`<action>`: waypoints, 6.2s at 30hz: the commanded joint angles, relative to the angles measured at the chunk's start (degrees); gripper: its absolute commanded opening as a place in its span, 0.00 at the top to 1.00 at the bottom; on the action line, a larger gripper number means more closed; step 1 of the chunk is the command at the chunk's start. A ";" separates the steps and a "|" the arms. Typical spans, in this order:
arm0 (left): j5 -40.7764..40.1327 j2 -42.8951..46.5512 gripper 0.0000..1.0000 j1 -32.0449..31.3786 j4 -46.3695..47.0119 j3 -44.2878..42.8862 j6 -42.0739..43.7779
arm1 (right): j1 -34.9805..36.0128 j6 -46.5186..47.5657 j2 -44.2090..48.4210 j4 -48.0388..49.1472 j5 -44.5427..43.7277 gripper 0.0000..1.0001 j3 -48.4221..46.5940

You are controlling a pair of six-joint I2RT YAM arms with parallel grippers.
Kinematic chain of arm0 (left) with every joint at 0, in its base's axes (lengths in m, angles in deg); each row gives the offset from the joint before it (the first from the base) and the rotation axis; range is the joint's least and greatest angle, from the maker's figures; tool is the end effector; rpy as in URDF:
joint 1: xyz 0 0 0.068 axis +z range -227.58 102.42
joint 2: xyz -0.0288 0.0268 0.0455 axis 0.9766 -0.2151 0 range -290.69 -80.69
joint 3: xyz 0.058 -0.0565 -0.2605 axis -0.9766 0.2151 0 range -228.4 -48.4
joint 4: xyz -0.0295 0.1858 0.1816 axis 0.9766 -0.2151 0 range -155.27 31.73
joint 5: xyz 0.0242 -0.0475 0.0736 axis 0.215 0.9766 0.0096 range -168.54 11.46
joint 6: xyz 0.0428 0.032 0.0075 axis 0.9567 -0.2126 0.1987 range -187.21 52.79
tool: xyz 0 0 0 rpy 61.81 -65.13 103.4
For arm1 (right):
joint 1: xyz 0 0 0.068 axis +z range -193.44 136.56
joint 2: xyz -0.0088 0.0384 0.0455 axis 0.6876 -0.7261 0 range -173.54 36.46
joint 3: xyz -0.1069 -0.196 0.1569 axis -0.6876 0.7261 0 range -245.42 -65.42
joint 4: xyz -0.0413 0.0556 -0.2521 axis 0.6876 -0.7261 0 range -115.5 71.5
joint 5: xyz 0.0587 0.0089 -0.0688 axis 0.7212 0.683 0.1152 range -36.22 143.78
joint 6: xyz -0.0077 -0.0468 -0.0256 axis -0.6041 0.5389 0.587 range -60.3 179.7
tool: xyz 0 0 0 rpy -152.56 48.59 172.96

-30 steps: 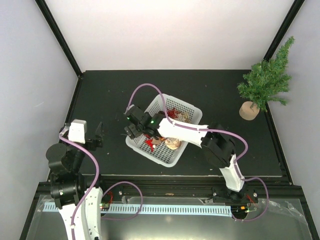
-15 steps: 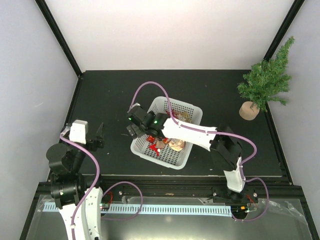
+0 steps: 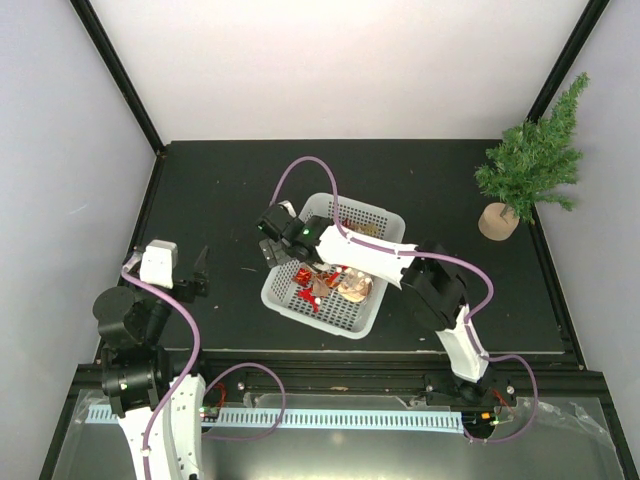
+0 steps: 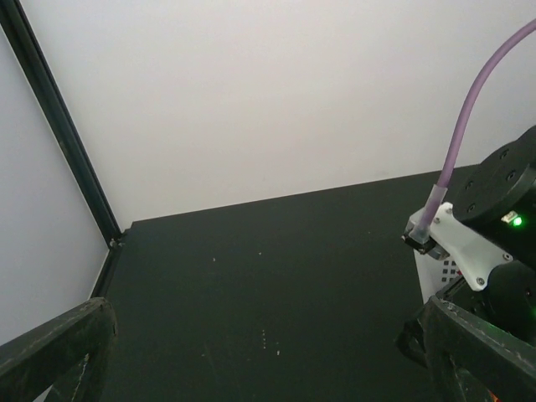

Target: Decorate the small christmas tree

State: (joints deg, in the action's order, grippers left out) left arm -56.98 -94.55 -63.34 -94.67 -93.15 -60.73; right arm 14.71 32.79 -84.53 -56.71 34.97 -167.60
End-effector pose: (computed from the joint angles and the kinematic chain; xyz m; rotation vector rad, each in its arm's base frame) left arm 0.0515 -0.0004 0.3436 0.1716 1.6516 -0.0391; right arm 0.2555 0.3897 0.2273 -0.5542 2.4367 0.1948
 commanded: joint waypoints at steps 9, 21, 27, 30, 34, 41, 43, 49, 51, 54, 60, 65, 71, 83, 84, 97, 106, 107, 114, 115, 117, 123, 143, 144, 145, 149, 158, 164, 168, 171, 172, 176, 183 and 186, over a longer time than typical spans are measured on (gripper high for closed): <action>1.97 0.92 0.01 0.44 0.81 0.17 0.87 | -0.76 -4.67 2.41 7.92 19.94 0.00 5.11; 2.12 0.99 0.01 0.44 0.90 0.24 1.08 | -0.60 -11.46 2.68 20.99 35.15 0.00 6.94; 2.12 1.04 0.01 0.47 0.91 0.28 1.14 | -0.34 -15.15 -1.37 23.65 39.76 0.00 0.23; 2.22 1.12 0.01 0.57 0.92 0.30 1.15 | -0.32 -16.74 -3.79 24.92 41.24 0.00 -3.80; 2.47 1.21 0.01 0.56 0.86 0.29 1.25 | -0.54 -17.38 -7.63 24.91 42.24 0.00 -9.33; 3.40 0.97 0.01 0.53 0.58 0.24 1.56 | -0.76 -12.24 -1.26 20.72 30.59 0.00 -3.75; 4.74 0.70 0.01 0.54 -0.14 -0.36 1.99 | -0.82 -11.12 3.24 21.30 26.91 0.00 1.45; 12.24 -6.24 0.01 0.46 -6.13 -4.60 6.75 | -1.53 -7.78 15.47 16.48 13.09 0.00 11.33; 15.89 -11.51 0.01 0.49 -10.49 -6.64 10.55 | -2.71 -7.81 19.82 16.88 10.57 0.00 15.51; 20.92 -20.27 0.05 0.13 -17.90 -9.75 18.79 | -5.64 -8.70 26.62 18.90 10.97 0.00 22.27; 14.75 -34.01 0.05 -5.54 -28.17 -16.48 30.79 | -8.14 -6.40 35.50 17.95 8.48 0.00 29.17; -2.31 -40.26 0.01 -20.51 -30.01 -15.62 30.22 | -8.21 -5.96 40.19 17.84 6.74 0.00 33.31; -16.04 -43.85 0.01 -29.57 -25.30 -9.05 26.86 | -8.23 -6.07 43.60 17.89 6.20 0.00 37.11; -30.59 -45.95 0.01 -30.40 -23.34 -2.71 30.74 | -8.36 -5.30 45.67 18.62 4.24 0.00 40.88; -32.14 -45.74 0.01 -30.41 -22.59 -2.18 31.25 | -8.44 -5.09 45.67 18.51 4.18 0.00 40.90; -42.93 -44.56 0.01 -28.53 -10.55 -2.09 35.06 | -13.79 -0.76 50.00 12.09 -9.99 0.00 36.13; -21.38 -37.22 0.01 -28.39 -17.35 -20.16 21.55 | -15.12 11.20 53.45 16.79 -42.94 0.00 30.82; -18.12 -35.80 0.01 -28.46 -17.60 -21.76 20.47 | -16.28 11.54 53.07 17.41 -44.80 0.00 30.96; 8.37 -28.40 0.01 -28.48 -21.71 -23.26 16.78 | -29.70 12.48 53.92 25.09 -48.76 0.00 34.60; 10.62 -27.19 0.01 -28.48 -21.73 -22.22 16.93 | -31.63 12.50 54.03 26.08 -48.63 0.00 34.78; 14.59 -25.69 0.01 -28.48 -21.76 -19.86 17.42 | -35.01 12.94 53.98 28.33 -48.31 0.00 34.97; 20.38 -22.26 0.01 -28.23 -20.14 -13.33 17.50 | -40.39 16.65 52.17 36.44 -48.21 0.00 35.28; 21.35 -21.10 0.01 -27.70 -17.55 -10.05 16.81 | -49.15 27.96 38.82 48.60 -47.47 0.00 22.99; 21.36 -21.19 0.01 -27.64 -17.54 -10.01 16.81 | -49.61 27.72 37.74 48.20 -47.46 0.00 22.05; 21.37 -21.26 0.01 -27.68 -17.49 -10.00 16.77 | -50.13 27.29 36.91 47.33 -47.23 0.00 20.99; 21.36 -21.84 0.01 -27.69 -17.47 -10.01 16.77 | -52.17 23.45 33.88 42.00 -45.29 0.00 16.89; 21.03 -21.58 0.01 -27.60 -17.05 -9.52 16.94 | -54.96 19.32 27.82 36.58 -43.39 0.01 11.34; 21.03 -21.13 0.01 -27.64 -17.12 -9.60 16.99 | -55.42 18.69 26.35 36.16 -43.78 0.17 10.25; 21.02 -20.88 0.01 -27.60 -17.84 -10.04 17.37 | -56.35 17.09 26.38 34.72 -43.34 0.23 10.30; 20.98 -20.79 0.01 -27.60 -17.87 -10.00 17.32 | -57.07 16.01 26.72 33.94 -42.88 0.30 10.82; 20.98 -20.81 0.01 -27.60 -17.82 -10.00 17.34 | -57.18 15.73 27.03 33.99 -42.75 0.34 11.30; 20.85 -20.47 0.01 -27.60 -17.67 -10.01 17.15 | -57.66 15.65 26.87 34.54 -41.79 0.56 12.03; 19.81 -19.69 0.01 -27.60 -17.64 -10.11 16.79 | -57.94 13.47 26.93 32.02 -39.76 0.80 11.54; 19.83 -20.01 0.01 -27.60 -17.72 -10.19 16.90 | -57.89 13.63 27.63 32.73 -39.28 0.86 12.30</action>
State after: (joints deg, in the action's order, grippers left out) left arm -37.20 -114.73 -91.41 -113.03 -102.59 -43.48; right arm -42.88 47.76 -58.09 -23.34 -5.34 -155.68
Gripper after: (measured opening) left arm 0.990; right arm 0.176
